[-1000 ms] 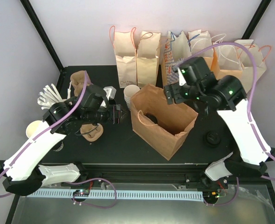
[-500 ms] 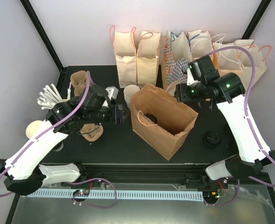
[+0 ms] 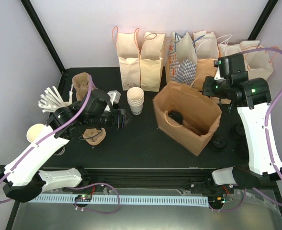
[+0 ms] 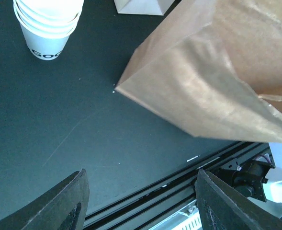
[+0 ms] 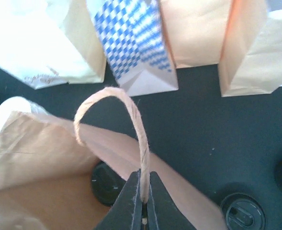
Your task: Pack the takeout coffee
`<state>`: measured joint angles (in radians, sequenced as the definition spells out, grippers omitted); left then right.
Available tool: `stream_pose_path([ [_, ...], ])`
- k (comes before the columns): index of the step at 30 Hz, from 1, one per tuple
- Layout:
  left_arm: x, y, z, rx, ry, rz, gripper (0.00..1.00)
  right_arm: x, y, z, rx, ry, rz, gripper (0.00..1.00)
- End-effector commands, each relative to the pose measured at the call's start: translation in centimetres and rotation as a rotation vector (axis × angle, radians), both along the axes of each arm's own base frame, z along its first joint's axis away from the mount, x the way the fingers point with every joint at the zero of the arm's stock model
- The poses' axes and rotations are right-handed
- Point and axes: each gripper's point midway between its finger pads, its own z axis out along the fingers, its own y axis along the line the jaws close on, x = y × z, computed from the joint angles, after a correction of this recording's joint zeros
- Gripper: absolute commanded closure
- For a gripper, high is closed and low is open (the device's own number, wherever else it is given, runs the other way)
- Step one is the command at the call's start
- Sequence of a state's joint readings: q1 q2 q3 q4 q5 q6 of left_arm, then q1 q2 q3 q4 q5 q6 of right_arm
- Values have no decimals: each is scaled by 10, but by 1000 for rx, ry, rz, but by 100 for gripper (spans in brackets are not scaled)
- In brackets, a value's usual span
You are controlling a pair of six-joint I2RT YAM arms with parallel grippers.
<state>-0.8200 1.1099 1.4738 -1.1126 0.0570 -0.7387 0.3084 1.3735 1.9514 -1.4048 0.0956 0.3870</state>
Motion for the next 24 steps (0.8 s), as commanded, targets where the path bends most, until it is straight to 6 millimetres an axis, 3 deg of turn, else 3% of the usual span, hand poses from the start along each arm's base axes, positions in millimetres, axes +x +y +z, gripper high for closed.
stream_pose_path([
  [1,-1,-1,7,-30,-18,1,36,16,-22,6,30,-55,-105,80],
  [2,-1,0,7,-25,-19,4,36,18,-19,4,34,-45,-80,63],
  [3,0,1,5,-20,-16,9,36,18,-16,4,35,-39,-60,39],
  [4,0,2,5,-15,-14,14,36,18,-16,4,30,-34,-53,25],
  [7,0,4,-1,-2,-4,24,36,17,-20,11,0,-64,-49,18],
  [10,1,3,-3,0,-1,25,36,17,-27,21,-41,-93,-59,5],
  [14,5,2,-1,4,-8,24,36,20,-28,38,-69,-119,-43,4],
  [17,7,1,0,11,-18,21,36,23,-14,43,-26,-109,21,7],
  [24,12,2,2,24,-30,17,36,38,32,9,217,75,54,13],
])
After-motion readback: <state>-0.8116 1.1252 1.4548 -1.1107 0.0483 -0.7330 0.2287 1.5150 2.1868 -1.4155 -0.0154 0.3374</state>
